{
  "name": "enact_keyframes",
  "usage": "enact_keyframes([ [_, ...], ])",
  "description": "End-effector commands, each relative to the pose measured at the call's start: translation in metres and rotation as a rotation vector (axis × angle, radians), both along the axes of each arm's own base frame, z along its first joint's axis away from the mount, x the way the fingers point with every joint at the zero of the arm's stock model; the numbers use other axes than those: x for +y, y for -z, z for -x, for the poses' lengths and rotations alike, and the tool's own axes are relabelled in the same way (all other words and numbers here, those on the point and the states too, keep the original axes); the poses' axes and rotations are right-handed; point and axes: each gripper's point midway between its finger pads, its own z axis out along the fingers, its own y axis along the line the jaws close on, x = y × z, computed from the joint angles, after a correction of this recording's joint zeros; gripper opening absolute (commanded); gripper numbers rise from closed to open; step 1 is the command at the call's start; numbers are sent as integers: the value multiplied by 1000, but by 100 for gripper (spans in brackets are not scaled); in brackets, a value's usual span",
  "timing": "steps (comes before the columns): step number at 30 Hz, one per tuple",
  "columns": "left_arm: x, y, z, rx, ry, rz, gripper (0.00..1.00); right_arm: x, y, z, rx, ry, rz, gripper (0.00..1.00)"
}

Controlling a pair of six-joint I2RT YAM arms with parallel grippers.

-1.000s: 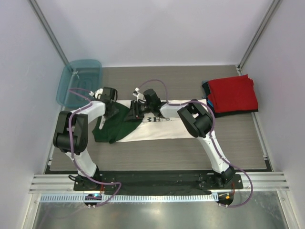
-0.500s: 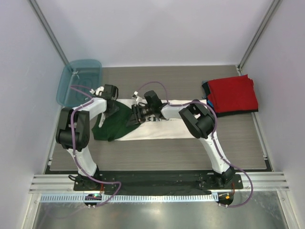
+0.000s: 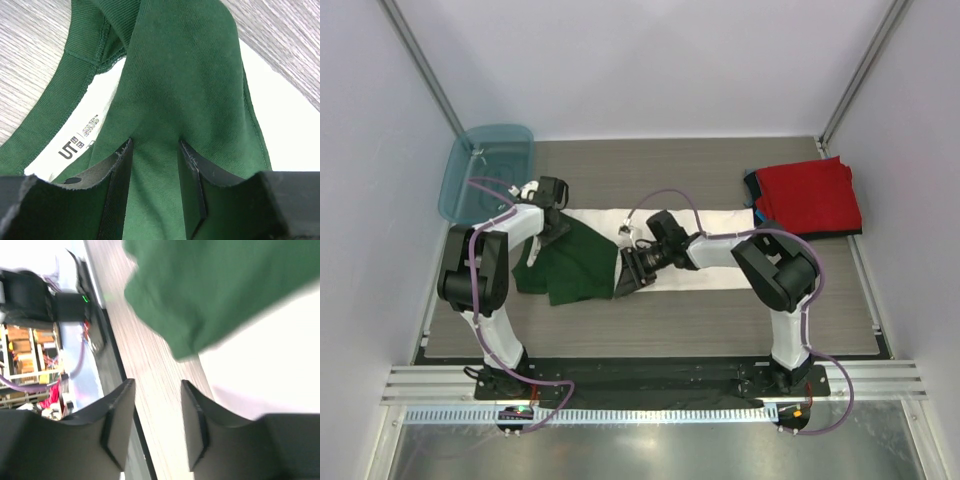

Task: Fold and stack the t-shirts
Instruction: Fold the tshirt

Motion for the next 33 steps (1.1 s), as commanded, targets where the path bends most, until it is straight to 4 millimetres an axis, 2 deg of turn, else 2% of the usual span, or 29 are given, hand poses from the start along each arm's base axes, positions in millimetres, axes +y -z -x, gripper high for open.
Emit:
enact_keyframes([
  [1,13,12,9,53,-21,-41,43,-14,0,20,-30,-29,32,52],
  [2,13,11,8,48,-22,-43,42,-17,2,21,-28,-21,42,53],
  [7,14,10,7,46,-20,-45,42,-12,-19,12,-65,12,23,55],
  [11,13,1,8,32,-5,-46,42,9,-52,-7,-79,56,-60,53],
  [15,5,-17,14,-8,24,-26,43,29,-70,-29,-85,143,-120,41],
  [19,-10,-41,24,-69,56,19,45,43,-66,-41,-32,207,-159,32],
  [20,-9,-49,31,-89,50,28,45,45,-54,-41,-6,216,-150,30],
  [21,-8,-55,34,-104,27,37,45,48,-54,-42,11,225,-162,27],
  [23,1,-56,53,-73,-17,19,46,51,-36,-41,46,224,-148,26],
  [24,3,-65,59,-95,-59,38,46,52,-29,-39,59,223,-140,26],
  [26,-1,-58,81,-39,-47,74,46,52,-16,-36,74,225,-117,25],
  [29,-9,-58,100,-33,-35,132,46,45,9,-39,67,245,-42,25],
  [30,-13,-48,112,-2,-22,152,45,39,24,-40,77,273,29,24],
  [33,-11,-49,134,24,-13,161,45,35,33,-42,46,275,69,24],
])
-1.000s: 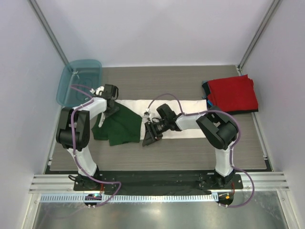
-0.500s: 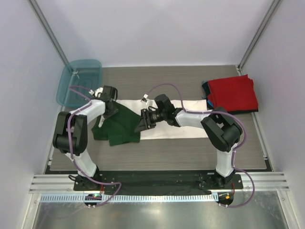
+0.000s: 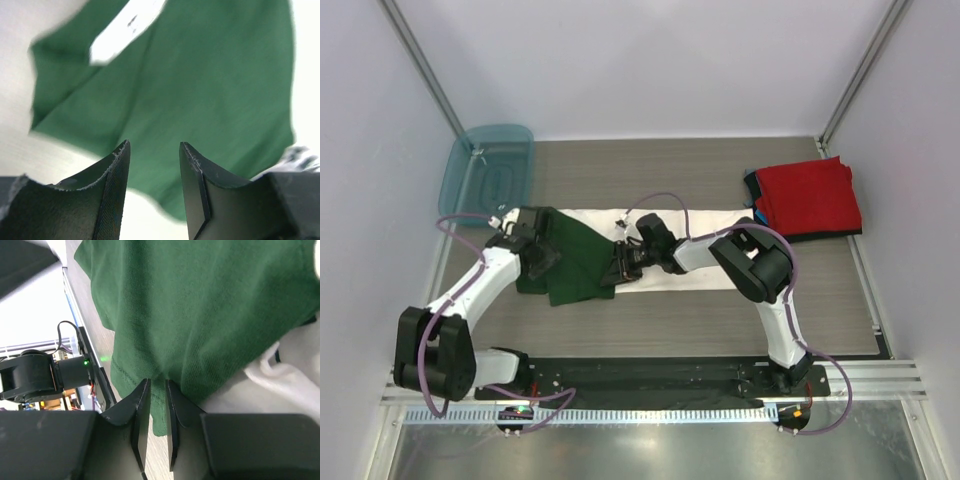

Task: Fold and stack the t-shirts
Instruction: Fold the tshirt

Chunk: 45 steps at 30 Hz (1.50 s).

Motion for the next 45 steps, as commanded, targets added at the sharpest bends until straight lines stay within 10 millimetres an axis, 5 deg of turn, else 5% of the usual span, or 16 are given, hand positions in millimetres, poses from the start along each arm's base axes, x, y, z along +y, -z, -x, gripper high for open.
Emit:
enact_keyframes([
  [1,-3,2,37,83,13,33,45,-1,6,-10,-68,18,54,24],
  [7,4,-3,64,121,41,15,43,2,10,-12,-64,3,51,24],
  [12,-3,14,72,143,61,57,38,1,16,-10,-67,11,51,24],
  [19,-22,30,71,154,134,141,28,-1,15,-7,-57,-3,52,25],
  [38,1,61,71,201,39,24,31,2,12,-4,-42,-20,32,27],
  [44,6,64,71,188,-4,6,18,2,11,-4,-40,-18,29,27],
  [45,8,65,70,186,-16,1,7,2,11,-4,-40,-18,29,27],
])
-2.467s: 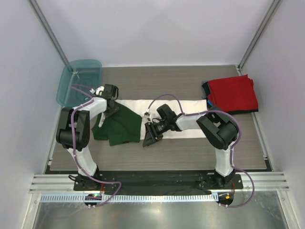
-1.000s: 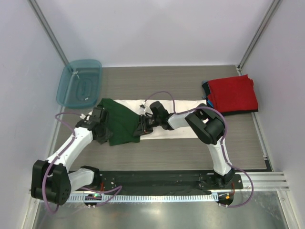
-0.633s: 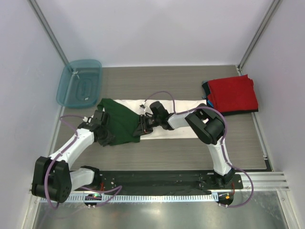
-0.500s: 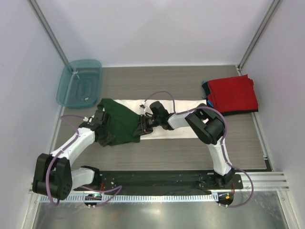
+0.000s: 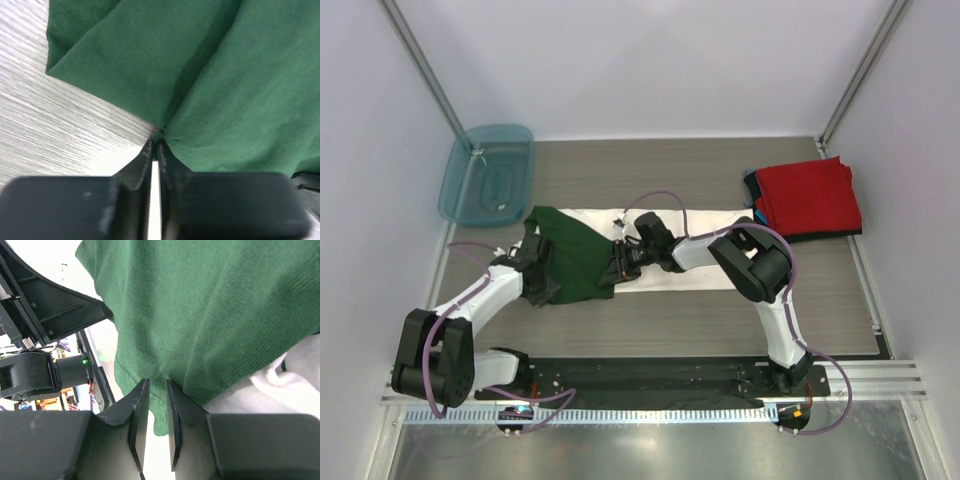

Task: Fold and stack the t-shirts
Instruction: Fold the tshirt

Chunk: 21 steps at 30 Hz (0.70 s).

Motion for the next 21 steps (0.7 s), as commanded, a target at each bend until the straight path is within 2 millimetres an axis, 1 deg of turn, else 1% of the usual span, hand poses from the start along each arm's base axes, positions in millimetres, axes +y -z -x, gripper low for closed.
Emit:
enact_keyframes([
  [1,7,4,-6,-26,-38,-38,5,-1,10,-2,-20,4,24,27],
  [2,7,4,-7,-26,-36,-39,1,-1,10,-1,-20,4,24,27],
  [3,8,4,-4,-10,-36,-49,0,-1,9,-1,-22,4,24,27],
  [5,10,1,-4,-12,-44,-55,0,-2,7,-1,-24,5,22,27],
  [6,12,0,2,5,-47,-65,0,-3,9,-1,-23,4,27,27],
  [7,14,-5,2,-10,-56,-71,0,-2,8,-1,-25,5,28,27],
  [9,17,-8,9,-7,-82,-74,0,-5,11,-2,-22,11,46,27],
  [12,24,-17,12,-31,-111,-97,0,-7,17,-5,-19,36,75,27],
  [14,30,-23,11,-50,-123,-126,0,-8,17,-7,-20,43,78,27],
  [16,29,-23,8,-54,-115,-123,9,-7,16,-6,-16,39,75,29],
  [17,25,-21,8,-45,-106,-105,18,-8,15,-6,-17,39,75,30],
  [18,25,-17,10,-18,-96,-110,21,-7,14,-6,-19,36,72,31],
  [19,24,-17,9,-14,-92,-109,24,-7,13,-6,-22,35,70,32],
  [20,29,-16,14,13,-102,-138,43,-7,12,-6,-22,34,71,33],
  [21,31,-17,15,16,-116,-148,51,-7,8,-6,-23,34,68,33],
])
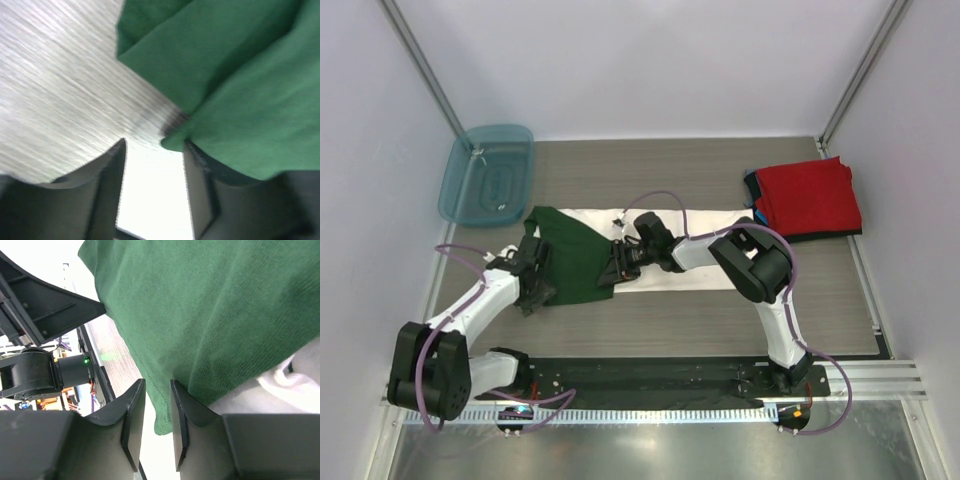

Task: Fold and stack the t-shirts
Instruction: Fold the tshirt

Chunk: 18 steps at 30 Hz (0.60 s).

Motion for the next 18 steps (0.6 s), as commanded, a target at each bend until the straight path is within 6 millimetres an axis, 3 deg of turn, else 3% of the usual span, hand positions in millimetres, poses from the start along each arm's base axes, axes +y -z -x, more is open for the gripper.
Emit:
enact_keyframes([
  [1,8,-9,-1,3,-34,-47,54,-8,8,-5,-25,33,69,34],
  [3,9,-14,-1,-24,-42,-45,56,-9,2,-5,-35,35,64,35],
  [9,12,-58,-14,-202,-55,-31,56,-23,-30,-14,-142,113,86,41],
  [11,14,-69,-15,-228,-43,-42,56,-38,-47,-17,-197,164,101,46],
  [13,16,-79,-17,-246,-45,-53,56,-57,-45,-23,-231,233,164,47],
  [14,16,-82,-19,-256,-35,-51,56,-68,-58,-25,-254,259,175,48],
  [18,9,-75,-22,-256,-28,-20,56,-118,-66,-44,-332,429,308,50],
])
